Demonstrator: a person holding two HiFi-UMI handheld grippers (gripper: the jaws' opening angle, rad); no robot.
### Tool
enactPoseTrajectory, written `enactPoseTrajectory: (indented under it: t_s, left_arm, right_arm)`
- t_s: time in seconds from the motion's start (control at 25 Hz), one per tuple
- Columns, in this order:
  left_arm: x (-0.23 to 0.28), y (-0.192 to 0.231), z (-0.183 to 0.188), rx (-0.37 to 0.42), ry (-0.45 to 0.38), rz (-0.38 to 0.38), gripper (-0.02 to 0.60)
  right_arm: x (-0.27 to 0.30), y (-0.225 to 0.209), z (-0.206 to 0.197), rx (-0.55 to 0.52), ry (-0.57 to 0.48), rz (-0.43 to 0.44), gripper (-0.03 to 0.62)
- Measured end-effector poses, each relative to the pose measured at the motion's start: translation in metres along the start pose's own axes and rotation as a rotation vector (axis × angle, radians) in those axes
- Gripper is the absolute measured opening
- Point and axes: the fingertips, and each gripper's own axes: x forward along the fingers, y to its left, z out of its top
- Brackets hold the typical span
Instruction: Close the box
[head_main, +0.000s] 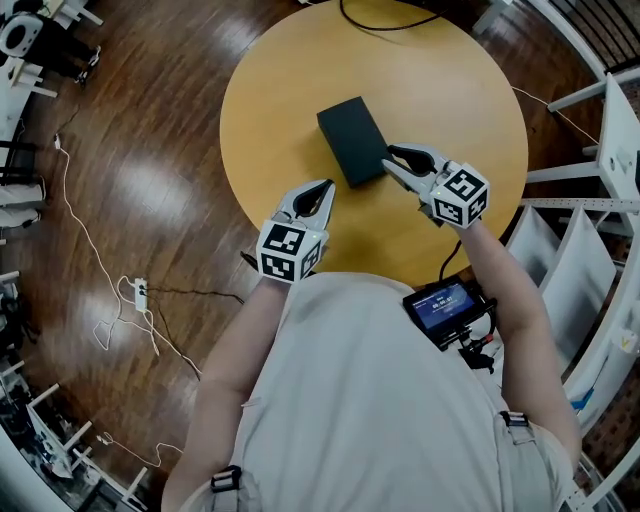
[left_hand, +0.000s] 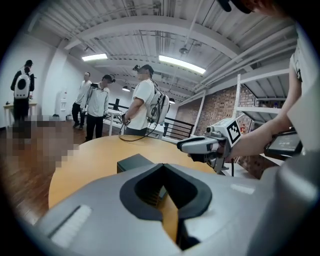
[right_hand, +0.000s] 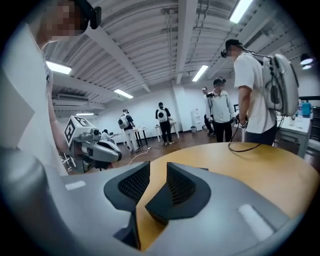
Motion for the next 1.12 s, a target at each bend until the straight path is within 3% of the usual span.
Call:
enactPoseTrajectory:
  t_s: [0.32, 0.68, 1.12]
  left_arm:
    - [0.004, -0.004, 0.030, 0.046, -0.043, -0.002, 0.000]
    - [0.003, -0.002, 0.087, 0.102, -0.138, -0.007, 0.000]
    - [0.014, -0.017, 0.076, 0.106, -0.109, -0.047, 0.000]
  right_arm:
    - [-0.044, -0.002, 0.049, -0.024, -0.169, -0.046, 0.089]
    - [-0.072, 0.022, 0.098, -0.053, -0.316, -0.033, 0.084]
    - [-0.081, 0.017, 0.092, -0.023, -0.336, -0.062, 0.048]
